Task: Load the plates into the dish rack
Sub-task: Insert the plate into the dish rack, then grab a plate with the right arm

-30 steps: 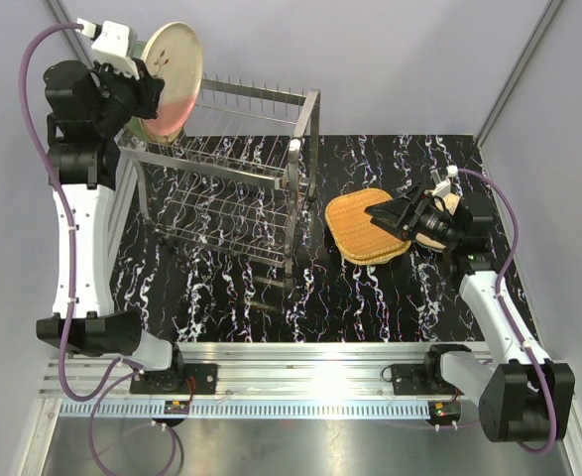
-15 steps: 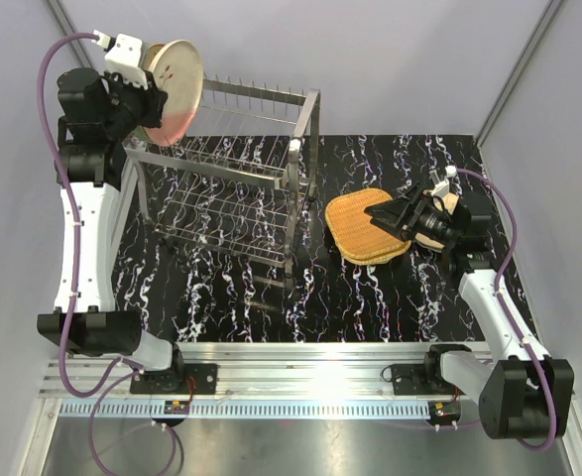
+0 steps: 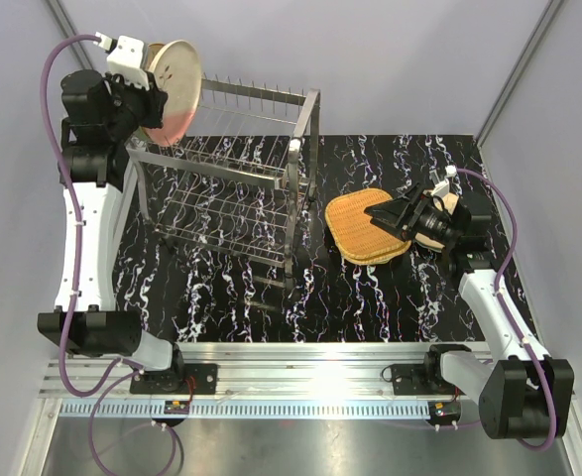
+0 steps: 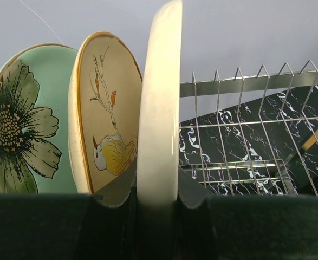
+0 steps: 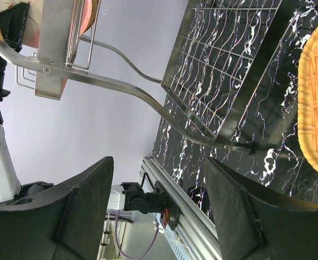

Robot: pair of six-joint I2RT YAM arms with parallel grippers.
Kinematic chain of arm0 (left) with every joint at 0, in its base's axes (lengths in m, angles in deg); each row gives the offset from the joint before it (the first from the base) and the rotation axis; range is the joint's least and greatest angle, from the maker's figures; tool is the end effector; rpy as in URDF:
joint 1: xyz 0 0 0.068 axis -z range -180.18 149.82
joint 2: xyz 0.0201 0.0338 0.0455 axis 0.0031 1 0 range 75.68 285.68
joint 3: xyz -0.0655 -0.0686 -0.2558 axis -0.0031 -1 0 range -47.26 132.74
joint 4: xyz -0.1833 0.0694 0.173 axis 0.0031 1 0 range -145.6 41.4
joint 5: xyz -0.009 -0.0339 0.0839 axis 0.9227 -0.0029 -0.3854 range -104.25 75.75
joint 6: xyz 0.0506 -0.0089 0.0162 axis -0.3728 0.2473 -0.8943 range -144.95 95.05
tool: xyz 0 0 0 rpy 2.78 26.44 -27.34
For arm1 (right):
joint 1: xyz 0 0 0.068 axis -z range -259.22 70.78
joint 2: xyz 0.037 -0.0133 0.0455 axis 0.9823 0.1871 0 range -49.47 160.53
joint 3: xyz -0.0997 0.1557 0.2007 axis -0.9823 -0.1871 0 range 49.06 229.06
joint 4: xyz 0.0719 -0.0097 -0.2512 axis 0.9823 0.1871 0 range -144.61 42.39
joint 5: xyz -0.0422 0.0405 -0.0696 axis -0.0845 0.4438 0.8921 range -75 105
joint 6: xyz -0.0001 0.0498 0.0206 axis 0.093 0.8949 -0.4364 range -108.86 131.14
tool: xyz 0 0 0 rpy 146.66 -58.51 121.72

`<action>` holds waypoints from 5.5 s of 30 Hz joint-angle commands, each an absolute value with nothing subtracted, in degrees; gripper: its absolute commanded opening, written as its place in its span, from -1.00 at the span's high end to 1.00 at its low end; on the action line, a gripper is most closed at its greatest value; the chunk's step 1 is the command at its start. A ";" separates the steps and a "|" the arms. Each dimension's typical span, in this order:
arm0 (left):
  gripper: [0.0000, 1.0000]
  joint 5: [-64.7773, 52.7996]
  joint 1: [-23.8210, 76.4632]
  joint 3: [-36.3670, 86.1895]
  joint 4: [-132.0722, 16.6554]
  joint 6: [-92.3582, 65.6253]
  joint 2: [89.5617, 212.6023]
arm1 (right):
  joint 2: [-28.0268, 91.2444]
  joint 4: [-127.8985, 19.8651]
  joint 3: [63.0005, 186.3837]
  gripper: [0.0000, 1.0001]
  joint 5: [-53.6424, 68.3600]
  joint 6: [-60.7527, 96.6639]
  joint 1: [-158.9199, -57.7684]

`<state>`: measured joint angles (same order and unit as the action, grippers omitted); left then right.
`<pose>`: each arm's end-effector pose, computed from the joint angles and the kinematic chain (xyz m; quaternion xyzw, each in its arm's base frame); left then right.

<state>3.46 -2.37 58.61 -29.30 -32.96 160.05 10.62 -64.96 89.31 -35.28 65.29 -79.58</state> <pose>0.3077 0.0009 0.5128 0.1410 0.7211 -0.0534 0.6762 0.2343 0.0288 0.2998 0.0677 0.7404 0.5561 0.3715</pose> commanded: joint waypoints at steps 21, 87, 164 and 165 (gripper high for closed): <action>0.82 -3.70 -2.99 56.28 -39.87 -32.59 156.18 | 10.82 -65.07 90.45 -0.49 -35.10 63.52 -79.48; -0.98 18.36 2.36 15.15 -41.12 -1.55 115.15 | 6.16 -34.13 88.96 -0.31 11.39 49.46 -79.57; -0.98 5.44 10.81 -5.33 -39.26 -12.99 111.71 | 33.32 -58.66 86.23 0.46 2.79 56.58 -77.37; -0.98 5.26 10.81 -5.33 -39.34 -13.08 111.54 | 32.89 -58.22 86.32 0.49 2.52 56.58 -77.37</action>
